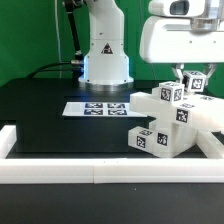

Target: Assemble chair

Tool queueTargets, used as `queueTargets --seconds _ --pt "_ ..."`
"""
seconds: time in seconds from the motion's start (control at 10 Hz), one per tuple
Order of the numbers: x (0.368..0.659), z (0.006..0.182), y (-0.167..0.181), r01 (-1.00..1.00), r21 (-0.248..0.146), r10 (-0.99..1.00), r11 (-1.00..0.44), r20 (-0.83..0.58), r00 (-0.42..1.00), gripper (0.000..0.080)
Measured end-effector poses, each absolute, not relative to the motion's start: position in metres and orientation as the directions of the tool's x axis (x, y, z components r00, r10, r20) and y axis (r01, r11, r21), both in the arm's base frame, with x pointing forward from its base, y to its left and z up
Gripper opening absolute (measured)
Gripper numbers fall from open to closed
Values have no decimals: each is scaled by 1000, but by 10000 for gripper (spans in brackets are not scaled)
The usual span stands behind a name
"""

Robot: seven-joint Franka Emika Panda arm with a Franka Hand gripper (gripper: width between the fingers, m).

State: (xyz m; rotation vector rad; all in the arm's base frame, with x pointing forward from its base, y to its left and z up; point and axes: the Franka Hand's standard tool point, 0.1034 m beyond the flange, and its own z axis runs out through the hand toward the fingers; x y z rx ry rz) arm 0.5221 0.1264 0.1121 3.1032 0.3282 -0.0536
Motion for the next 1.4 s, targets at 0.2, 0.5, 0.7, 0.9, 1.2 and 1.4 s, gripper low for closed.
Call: queueTargets --seconds 0.2,0.5,0.7,0.9,1.2,1.4 --pt "522 112 126 209 17 208 -978 -36 977 282" --pt "522 112 126 159 18 158 -987 -35 987 282" --pt "522 112 126 -1 23 -2 -1000 -32 999 282" --pt "522 111 124 -178 22 -179 -984 -23 984 282" --pt "522 109 123 -340 24 -340 -940 -13 940 282" --pt "522 110 123 -485 24 -485 -874 -8 874 282"
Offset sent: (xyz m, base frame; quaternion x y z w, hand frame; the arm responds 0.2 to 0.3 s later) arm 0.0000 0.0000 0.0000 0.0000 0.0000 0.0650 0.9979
